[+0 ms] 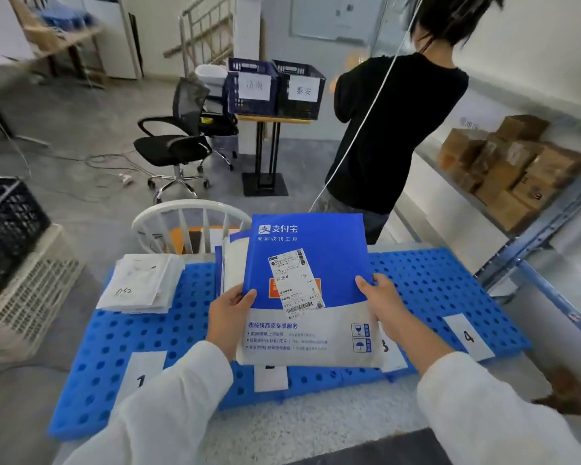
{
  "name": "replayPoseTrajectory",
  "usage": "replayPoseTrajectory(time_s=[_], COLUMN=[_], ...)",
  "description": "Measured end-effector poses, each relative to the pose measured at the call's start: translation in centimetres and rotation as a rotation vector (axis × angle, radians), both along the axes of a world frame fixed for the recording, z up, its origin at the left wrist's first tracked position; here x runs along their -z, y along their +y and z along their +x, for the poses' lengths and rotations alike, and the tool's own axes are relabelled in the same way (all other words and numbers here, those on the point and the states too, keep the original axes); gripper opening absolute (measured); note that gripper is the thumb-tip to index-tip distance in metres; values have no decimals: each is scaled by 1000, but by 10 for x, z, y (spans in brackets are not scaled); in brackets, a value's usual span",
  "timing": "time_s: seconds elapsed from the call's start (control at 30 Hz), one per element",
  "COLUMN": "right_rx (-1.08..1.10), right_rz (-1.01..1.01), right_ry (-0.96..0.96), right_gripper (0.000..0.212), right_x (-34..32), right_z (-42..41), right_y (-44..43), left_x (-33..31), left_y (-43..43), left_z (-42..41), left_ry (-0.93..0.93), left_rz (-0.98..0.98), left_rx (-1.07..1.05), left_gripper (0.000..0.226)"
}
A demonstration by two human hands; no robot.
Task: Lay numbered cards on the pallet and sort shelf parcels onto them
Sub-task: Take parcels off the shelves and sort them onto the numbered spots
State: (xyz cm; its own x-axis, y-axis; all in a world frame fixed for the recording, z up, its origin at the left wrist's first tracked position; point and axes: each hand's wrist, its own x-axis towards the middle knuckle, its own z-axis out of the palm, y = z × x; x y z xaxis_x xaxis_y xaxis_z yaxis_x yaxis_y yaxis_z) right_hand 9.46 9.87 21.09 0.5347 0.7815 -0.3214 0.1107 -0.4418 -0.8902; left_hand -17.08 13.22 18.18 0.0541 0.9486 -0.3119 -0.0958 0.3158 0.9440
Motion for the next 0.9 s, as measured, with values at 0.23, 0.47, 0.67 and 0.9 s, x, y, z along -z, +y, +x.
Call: replayPoseTrajectory(time_s=[0.23,0.47,0.67,0.9], right_rx=[-75,-181,-263,-210], right_rz=[-70,-117,-181,-152], right_ry=[9,47,34,-91], right_gripper=[32,29,33,35], right_x=[23,47,77,111], right_z=[-6,-2,2,-6], right_y=[76,149,192,205], left_x=[13,37,66,95], left_y=[50,104,137,153], left_z=[-4,3,8,4], left_ry=[95,194,297,458], left_rz=[-22,-62,-112,-153], left_rx=[-69,-143,-173,-98], left_gripper=[12,7,7,8])
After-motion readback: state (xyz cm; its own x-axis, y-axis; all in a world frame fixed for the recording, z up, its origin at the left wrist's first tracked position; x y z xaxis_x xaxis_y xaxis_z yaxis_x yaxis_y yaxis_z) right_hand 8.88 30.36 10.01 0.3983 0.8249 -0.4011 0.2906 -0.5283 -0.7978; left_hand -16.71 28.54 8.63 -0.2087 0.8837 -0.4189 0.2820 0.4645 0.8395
